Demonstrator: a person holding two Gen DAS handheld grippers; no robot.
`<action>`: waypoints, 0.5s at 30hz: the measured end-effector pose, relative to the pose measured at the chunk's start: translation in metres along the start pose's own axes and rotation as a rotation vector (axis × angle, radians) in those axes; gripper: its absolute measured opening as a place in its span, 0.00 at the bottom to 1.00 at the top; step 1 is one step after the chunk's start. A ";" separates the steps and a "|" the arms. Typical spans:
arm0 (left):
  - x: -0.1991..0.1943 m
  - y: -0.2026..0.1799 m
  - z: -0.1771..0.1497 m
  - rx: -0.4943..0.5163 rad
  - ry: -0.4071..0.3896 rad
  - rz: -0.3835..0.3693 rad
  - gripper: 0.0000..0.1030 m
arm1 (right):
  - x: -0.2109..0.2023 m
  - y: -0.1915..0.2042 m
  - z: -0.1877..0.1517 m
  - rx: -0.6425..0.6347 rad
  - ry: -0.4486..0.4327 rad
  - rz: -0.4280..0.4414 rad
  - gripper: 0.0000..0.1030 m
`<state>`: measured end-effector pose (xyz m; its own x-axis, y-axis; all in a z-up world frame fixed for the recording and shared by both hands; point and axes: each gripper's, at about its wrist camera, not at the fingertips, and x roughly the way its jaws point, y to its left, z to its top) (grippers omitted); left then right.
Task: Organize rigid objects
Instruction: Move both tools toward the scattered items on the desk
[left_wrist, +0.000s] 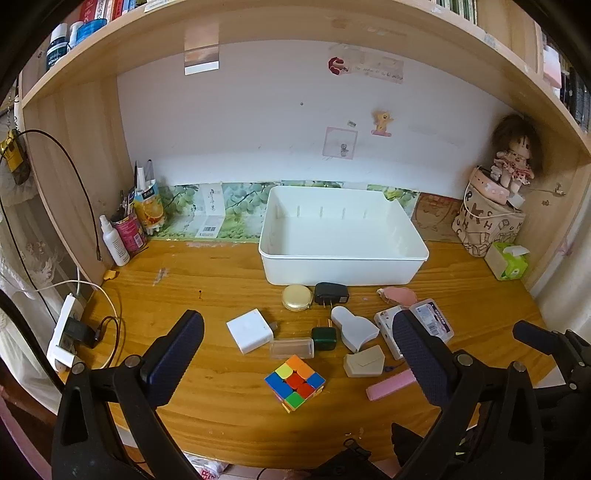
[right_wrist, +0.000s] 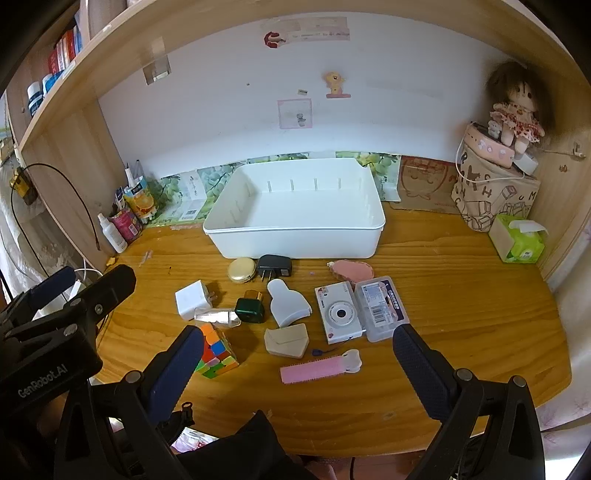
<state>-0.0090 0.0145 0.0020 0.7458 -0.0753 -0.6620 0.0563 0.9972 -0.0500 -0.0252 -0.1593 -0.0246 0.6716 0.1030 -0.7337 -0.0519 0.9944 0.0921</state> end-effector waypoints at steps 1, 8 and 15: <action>0.000 0.001 0.001 -0.001 -0.004 -0.003 0.99 | 0.000 0.001 -0.001 -0.002 -0.001 -0.002 1.00; 0.004 0.004 0.007 0.013 -0.024 -0.035 0.99 | -0.003 0.005 0.000 -0.003 -0.021 -0.033 1.00; 0.010 0.011 0.010 0.038 -0.040 -0.078 0.99 | -0.003 0.010 0.001 0.014 -0.039 -0.061 1.00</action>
<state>0.0052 0.0250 0.0023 0.7639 -0.1531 -0.6268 0.1394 0.9877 -0.0714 -0.0267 -0.1500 -0.0205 0.7017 0.0413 -0.7113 0.0002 0.9983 0.0581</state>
